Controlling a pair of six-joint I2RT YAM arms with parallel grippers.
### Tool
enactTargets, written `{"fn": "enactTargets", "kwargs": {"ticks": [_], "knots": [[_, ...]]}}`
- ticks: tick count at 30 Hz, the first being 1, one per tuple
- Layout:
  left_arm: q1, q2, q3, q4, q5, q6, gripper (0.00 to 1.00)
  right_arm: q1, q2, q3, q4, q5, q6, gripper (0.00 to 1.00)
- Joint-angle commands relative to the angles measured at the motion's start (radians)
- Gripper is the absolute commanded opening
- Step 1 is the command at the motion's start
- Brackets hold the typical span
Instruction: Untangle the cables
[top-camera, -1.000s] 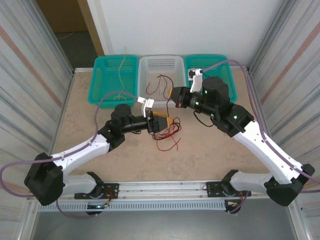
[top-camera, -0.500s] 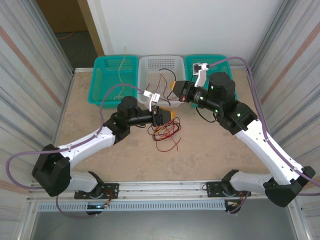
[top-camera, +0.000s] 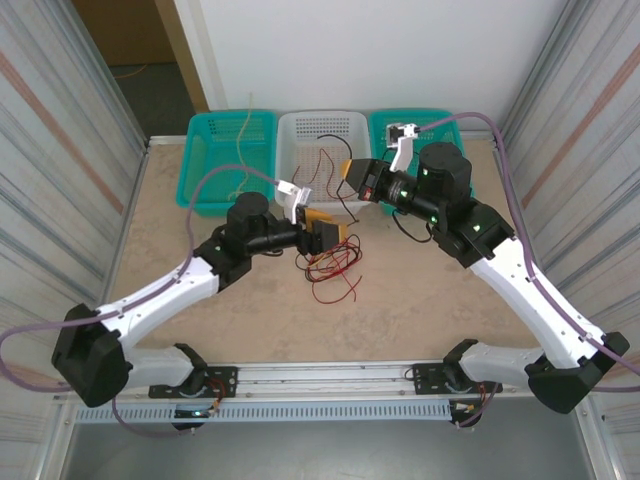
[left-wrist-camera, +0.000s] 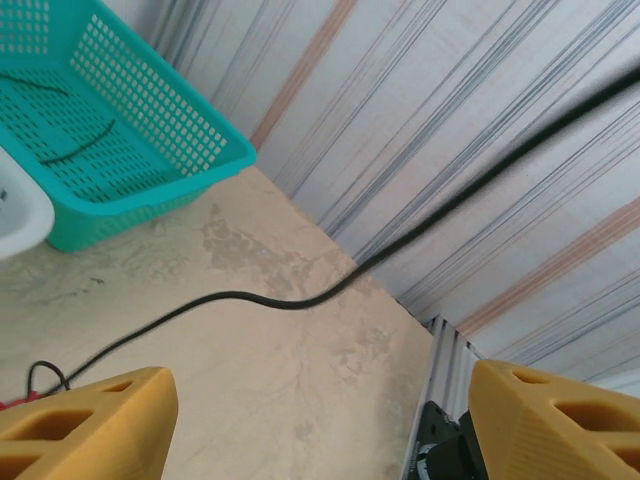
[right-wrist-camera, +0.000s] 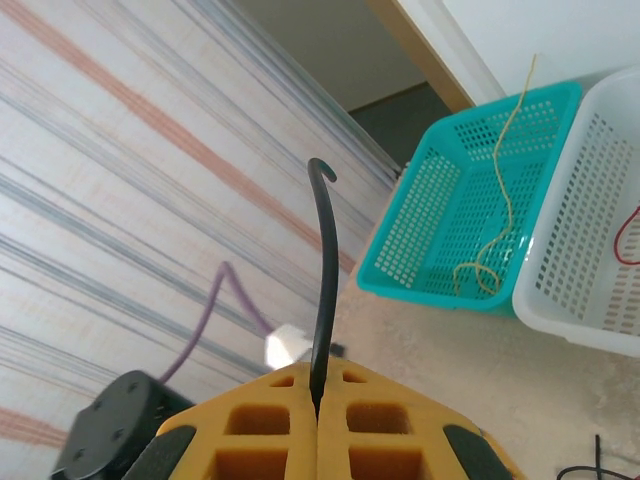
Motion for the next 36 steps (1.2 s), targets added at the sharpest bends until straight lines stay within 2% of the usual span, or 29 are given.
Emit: {"fn": "enactTargets", "kwargs": {"ticks": [1, 5, 14, 20, 27, 30, 33, 36], "knots": [[-0.006, -0.044, -0.005, -0.073, -0.048, 0.073, 0.77, -0.049, 0.006, 0.036, -0.010, -0.023, -0.007, 0.02], [-0.006, -0.057, -0.031, -0.130, -0.105, 0.051, 0.71, -0.123, 0.016, 0.071, -0.044, -0.030, -0.038, 0.02], [-0.003, -0.125, -0.108, -0.347, -0.296, 0.004, 0.63, -0.417, 0.103, 0.223, -0.090, -0.140, -0.057, 0.05], [0.017, -0.150, -0.119, -0.427, -0.330, -0.038, 0.62, -0.588, 0.241, 0.300, -0.103, -0.152, -0.052, 0.06], [0.077, -0.113, -0.111, -0.472, -0.300, -0.106, 0.61, -0.700, 0.527, 0.447, -0.190, -0.261, -0.044, 0.08], [0.091, -0.094, -0.095, -0.504, -0.300, -0.105, 0.61, -0.706, 0.637, 0.519, -0.265, -0.256, -0.076, 0.16], [0.096, -0.078, -0.082, -0.535, -0.301, -0.101, 0.62, -0.704, 0.660, 0.496, -0.280, -0.236, -0.089, 0.37], [0.099, -0.064, -0.083, -0.552, -0.311, -0.104, 0.63, -0.687, 0.610, 0.398, -0.255, -0.204, -0.092, 0.42]]}}
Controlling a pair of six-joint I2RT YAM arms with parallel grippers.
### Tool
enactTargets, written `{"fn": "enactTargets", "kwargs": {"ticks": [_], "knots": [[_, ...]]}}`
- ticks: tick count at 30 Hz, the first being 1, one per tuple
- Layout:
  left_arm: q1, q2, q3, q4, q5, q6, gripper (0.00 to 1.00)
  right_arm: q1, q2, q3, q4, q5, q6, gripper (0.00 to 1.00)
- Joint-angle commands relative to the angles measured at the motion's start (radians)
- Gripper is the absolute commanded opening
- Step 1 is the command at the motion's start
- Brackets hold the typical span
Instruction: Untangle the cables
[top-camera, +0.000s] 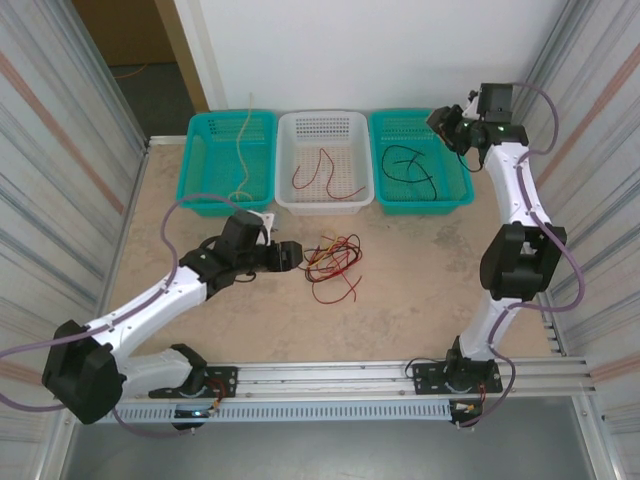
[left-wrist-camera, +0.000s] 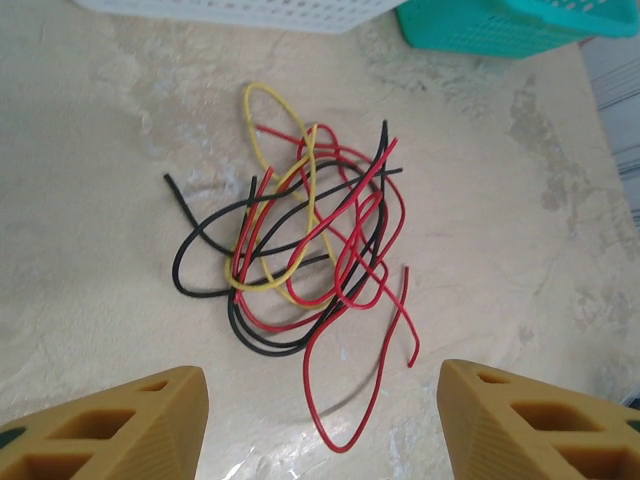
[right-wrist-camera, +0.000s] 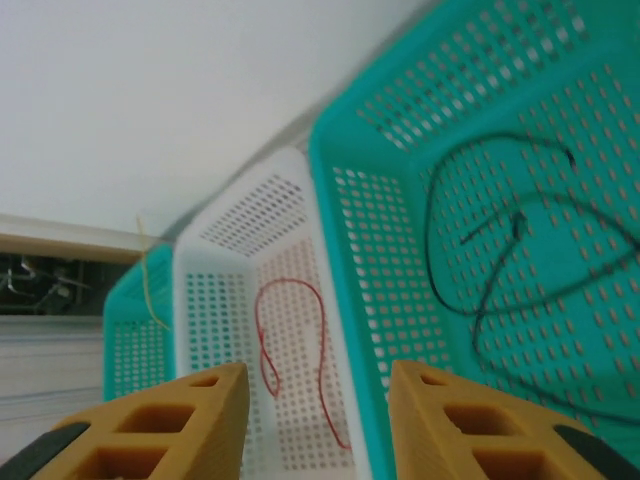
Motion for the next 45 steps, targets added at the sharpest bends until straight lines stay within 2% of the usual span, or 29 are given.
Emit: {"fn": "enactTargets", "kwargs": {"ticks": [1, 6, 11, 16, 19, 25, 30, 34, 39, 42, 43, 45], "knots": [[0.014, 0.015, 0.026, -0.047, -0.012, -0.014, 0.63, 0.029, -0.096, -0.064, -0.013, 0.017, -0.038, 0.42], [0.051, 0.069, 0.022, -0.058, 0.034, -0.041, 0.58, 0.150, -0.283, -0.302, -0.006, 0.172, -0.097, 0.43], [0.063, 0.137, 0.021, -0.057, 0.078, -0.064, 0.53, 0.368, -0.436, -0.560, 0.017, 0.331, -0.111, 0.49], [0.063, 0.179, 0.018, -0.034, 0.112, -0.088, 0.51, 0.588, -0.406, -0.710, 0.048, 0.398, -0.039, 0.54], [0.064, 0.176, 0.010, -0.025, 0.113, -0.099, 0.50, 0.673, -0.339, -0.730, 0.082, 0.442, 0.027, 0.53], [0.064, 0.133, -0.017, -0.027, 0.097, -0.111, 0.49, 0.707, -0.184, -0.717, 0.226, 0.402, 0.166, 0.44], [0.063, 0.089, -0.032, -0.065, 0.073, -0.089, 0.50, 0.709, -0.066, -0.627, 0.182, 0.420, 0.233, 0.34], [0.066, 0.066, -0.045, -0.068, 0.069, -0.082, 0.50, 0.708, -0.027, -0.593, 0.172, 0.425, 0.249, 0.29], [0.066, 0.070, -0.042, -0.051, 0.087, -0.080, 0.50, 0.722, -0.004, -0.539, 0.105, 0.459, 0.233, 0.28], [0.066, 0.075, -0.040, -0.042, 0.090, -0.080, 0.50, 0.727, 0.000, -0.527, 0.086, 0.464, 0.229, 0.32], [0.066, 0.076, -0.041, -0.040, 0.090, -0.080, 0.50, 0.727, 0.003, -0.527, 0.089, 0.461, 0.229, 0.28], [0.067, 0.081, -0.042, -0.035, 0.093, -0.081, 0.50, 0.727, 0.004, -0.527, 0.099, 0.449, 0.222, 0.13]]}}
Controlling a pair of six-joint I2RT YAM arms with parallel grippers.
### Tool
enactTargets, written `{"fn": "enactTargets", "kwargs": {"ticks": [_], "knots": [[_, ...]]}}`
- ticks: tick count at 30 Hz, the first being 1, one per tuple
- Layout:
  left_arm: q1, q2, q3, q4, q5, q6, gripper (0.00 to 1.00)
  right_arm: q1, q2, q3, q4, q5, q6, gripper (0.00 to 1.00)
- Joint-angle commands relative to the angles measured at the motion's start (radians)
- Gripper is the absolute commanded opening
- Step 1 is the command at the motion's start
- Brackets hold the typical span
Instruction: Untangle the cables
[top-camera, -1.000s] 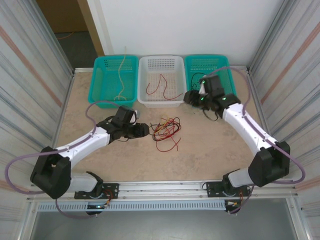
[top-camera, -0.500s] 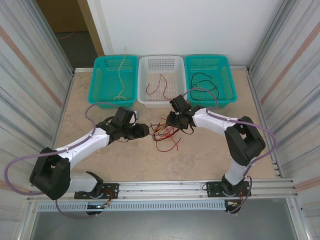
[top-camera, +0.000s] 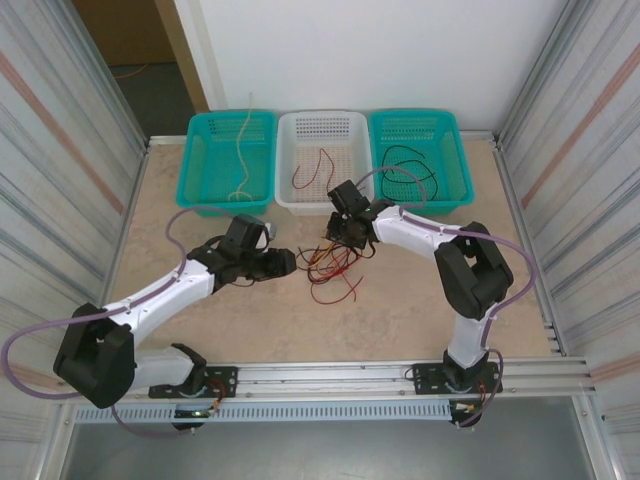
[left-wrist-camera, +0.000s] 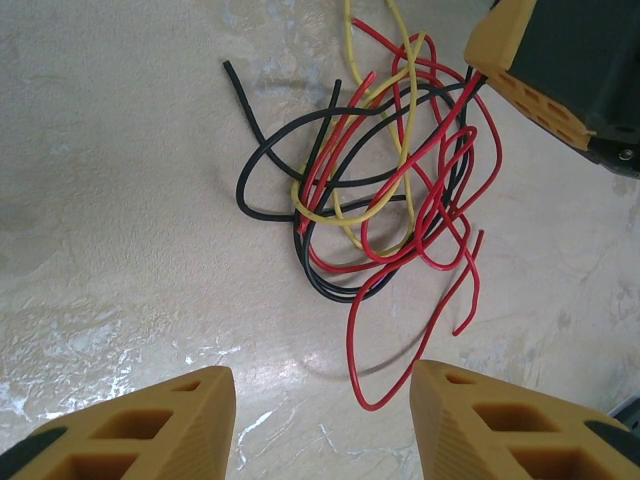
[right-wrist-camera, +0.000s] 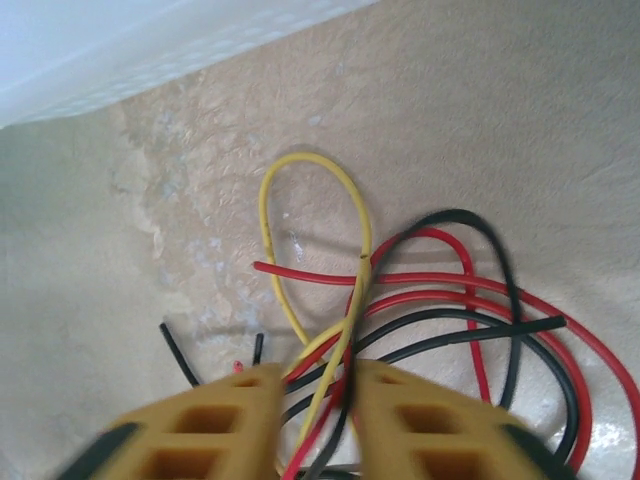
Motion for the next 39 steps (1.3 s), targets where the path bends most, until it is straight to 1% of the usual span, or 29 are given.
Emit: {"fn": "enactTargets", "kwargs": {"ticks": [1, 3, 4, 8, 10, 13, 18, 22, 26, 31, 32, 35, 37, 39], "knots": [[0.007, -0.008, -0.009, 0.011, 0.011, 0.013, 0.50, 0.008, 0.019, 0.020, -0.030, 0.018, 0.006, 0.10], [0.007, -0.006, -0.013, 0.020, 0.024, 0.018, 0.51, 0.016, 0.002, 0.014, -0.008, 0.005, -0.010, 0.01], [0.007, -0.006, -0.014, 0.025, 0.028, 0.019, 0.52, 0.023, -0.011, 0.009, 0.001, 0.004, -0.020, 0.00], [0.007, -0.011, -0.024, 0.076, 0.054, 0.021, 0.53, 0.064, -0.113, -0.012, 0.020, 0.028, -0.063, 0.00], [0.006, -0.012, -0.029, 0.124, 0.081, 0.014, 0.47, 0.080, -0.174, -0.028, 0.032, 0.027, -0.081, 0.00], [-0.013, -0.019, -0.042, 0.233, 0.123, 0.001, 0.47, 0.101, -0.265, -0.049, 0.040, 0.022, -0.095, 0.00], [-0.080, -0.014, -0.017, 0.316, 0.088, 0.040, 0.48, 0.113, -0.372, -0.068, 0.039, 0.006, -0.080, 0.00], [-0.087, 0.009, 0.008, 0.319, 0.054, 0.061, 0.48, 0.114, -0.398, -0.067, 0.039, -0.021, -0.073, 0.00], [-0.089, 0.024, 0.021, 0.333, 0.072, 0.074, 0.46, 0.113, -0.411, -0.066, 0.036, -0.028, -0.071, 0.00], [-0.088, 0.009, 0.018, 0.323, 0.066, 0.074, 0.44, 0.114, -0.418, -0.064, 0.039, -0.037, -0.070, 0.00], [-0.089, -0.001, 0.018, 0.317, 0.065, 0.078, 0.44, 0.114, -0.418, -0.064, 0.038, -0.037, -0.069, 0.00], [-0.088, -0.066, 0.027, 0.255, 0.030, 0.120, 0.53, 0.114, -0.425, -0.061, 0.032, -0.032, -0.078, 0.00], [-0.089, -0.134, 0.022, 0.221, -0.012, 0.157, 0.59, 0.116, -0.434, -0.046, 0.026, -0.043, -0.097, 0.00], [-0.088, -0.188, 0.020, 0.204, -0.031, 0.204, 0.62, 0.122, -0.445, -0.025, 0.024, -0.048, -0.120, 0.00]]}}
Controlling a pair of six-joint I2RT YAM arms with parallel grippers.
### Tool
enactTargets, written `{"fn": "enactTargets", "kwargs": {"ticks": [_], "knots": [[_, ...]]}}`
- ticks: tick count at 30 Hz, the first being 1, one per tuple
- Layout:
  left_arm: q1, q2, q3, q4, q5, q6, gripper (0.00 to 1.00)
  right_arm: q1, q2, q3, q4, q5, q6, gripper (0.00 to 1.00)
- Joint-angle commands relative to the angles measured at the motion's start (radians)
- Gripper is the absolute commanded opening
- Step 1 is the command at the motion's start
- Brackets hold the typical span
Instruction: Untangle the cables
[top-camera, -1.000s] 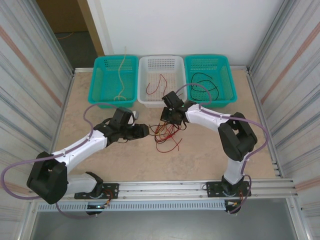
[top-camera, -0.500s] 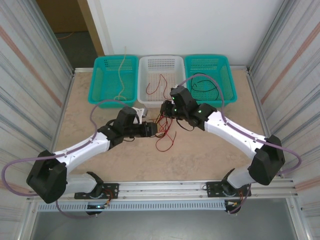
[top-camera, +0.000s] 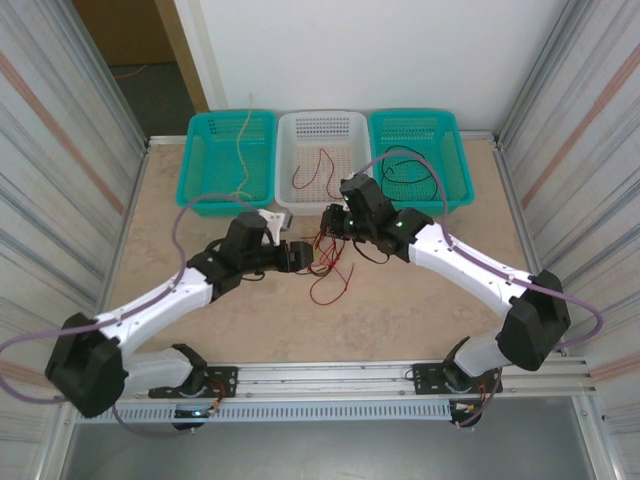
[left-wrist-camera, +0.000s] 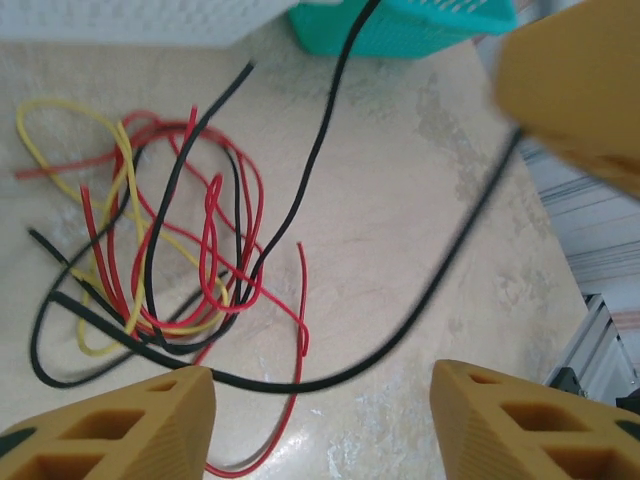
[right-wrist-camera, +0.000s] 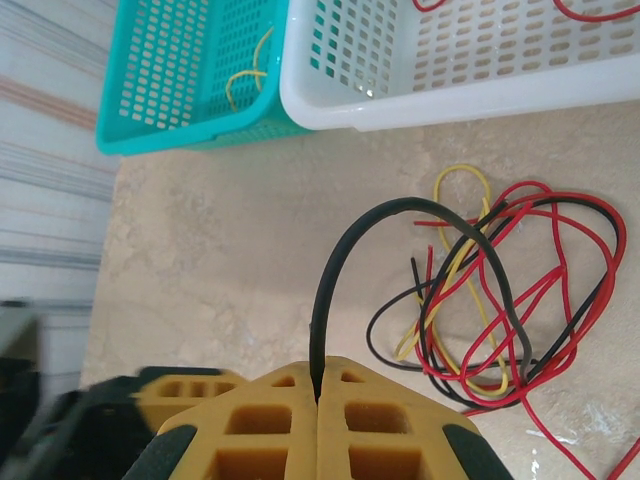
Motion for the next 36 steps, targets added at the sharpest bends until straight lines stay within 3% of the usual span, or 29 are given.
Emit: {"fn": "enactTargets", "kwargs": {"ticks": [1, 7, 12, 16, 20, 23, 26, 31, 36], "knots": [[0.000, -0.111, 0.031, -0.037, -0.049, 0.111, 0.64, 0.013, -0.053, 0.045, -0.009, -0.019, -0.050, 0.00], [-0.001, -0.146, 0.050, 0.012, 0.015, 0.224, 0.76, 0.014, -0.078, 0.093, 0.002, -0.069, -0.060, 0.00], [0.000, -0.083, 0.071, 0.085, 0.078, 0.226, 0.75, 0.014, -0.111, 0.102, 0.021, -0.087, -0.065, 0.01], [-0.013, 0.009, 0.103, 0.079, 0.134, 0.213, 0.65, 0.014, -0.137, 0.110, 0.024, -0.083, -0.071, 0.02], [-0.054, 0.065, 0.126, 0.021, 0.111, 0.216, 0.45, 0.014, -0.167, 0.117, 0.027, -0.062, -0.080, 0.02], [-0.084, 0.066, 0.109, 0.027, 0.095, 0.209, 0.38, 0.009, -0.187, 0.126, 0.025, -0.042, -0.088, 0.02], [-0.102, 0.051, 0.079, 0.052, 0.070, 0.193, 0.20, 0.005, -0.201, 0.135, 0.025, -0.033, -0.091, 0.02], [-0.104, 0.019, 0.045, 0.098, 0.052, 0.144, 0.00, -0.005, -0.226, 0.134, 0.022, 0.003, -0.092, 0.02], [-0.105, -0.053, -0.049, 0.241, 0.026, 0.052, 0.00, -0.046, -0.258, 0.111, 0.030, -0.004, -0.065, 0.03]]}}
